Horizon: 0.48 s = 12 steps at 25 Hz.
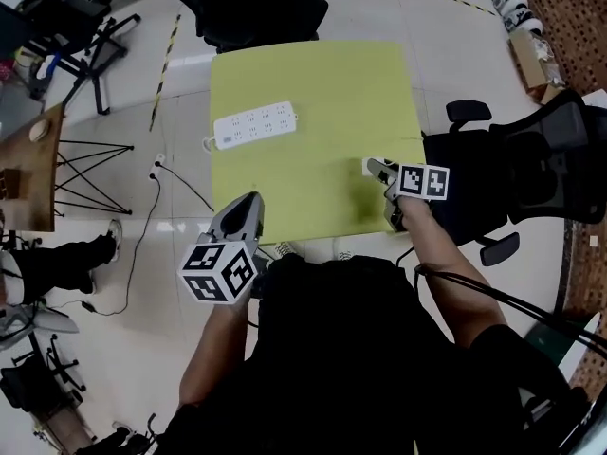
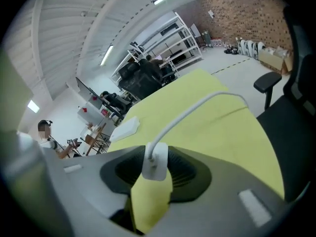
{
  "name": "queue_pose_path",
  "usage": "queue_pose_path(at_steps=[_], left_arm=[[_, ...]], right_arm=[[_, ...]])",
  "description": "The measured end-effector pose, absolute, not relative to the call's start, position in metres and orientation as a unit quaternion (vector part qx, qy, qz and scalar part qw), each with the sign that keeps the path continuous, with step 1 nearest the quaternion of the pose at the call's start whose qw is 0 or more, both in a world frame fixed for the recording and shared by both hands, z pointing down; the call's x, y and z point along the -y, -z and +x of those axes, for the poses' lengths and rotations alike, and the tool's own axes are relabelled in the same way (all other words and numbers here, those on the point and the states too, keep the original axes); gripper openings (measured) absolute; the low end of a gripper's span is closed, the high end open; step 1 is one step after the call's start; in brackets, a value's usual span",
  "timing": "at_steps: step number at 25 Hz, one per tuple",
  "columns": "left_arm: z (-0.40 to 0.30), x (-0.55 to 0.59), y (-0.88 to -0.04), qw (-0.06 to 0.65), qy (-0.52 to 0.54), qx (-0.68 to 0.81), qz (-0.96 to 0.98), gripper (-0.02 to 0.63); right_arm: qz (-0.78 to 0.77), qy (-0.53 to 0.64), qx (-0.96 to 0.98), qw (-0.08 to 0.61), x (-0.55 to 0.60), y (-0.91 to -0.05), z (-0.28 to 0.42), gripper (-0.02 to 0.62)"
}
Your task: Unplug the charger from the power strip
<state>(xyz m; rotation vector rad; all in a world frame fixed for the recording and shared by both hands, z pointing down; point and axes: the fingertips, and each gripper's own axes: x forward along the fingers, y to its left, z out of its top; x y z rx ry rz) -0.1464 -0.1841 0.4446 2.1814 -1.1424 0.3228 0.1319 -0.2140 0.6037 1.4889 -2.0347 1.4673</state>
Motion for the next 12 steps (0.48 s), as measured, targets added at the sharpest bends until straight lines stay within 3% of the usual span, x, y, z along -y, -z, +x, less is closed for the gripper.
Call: queue_pose_path(at_steps=[12], left_arm=[[-0.118, 0.125, -0.442, 0.322, -0.114, 0.506, 0.792, 0.008]], right_arm=[[0.454, -0.581, 0.672, 0.066, 0.19, -0.639, 0.156, 0.165]])
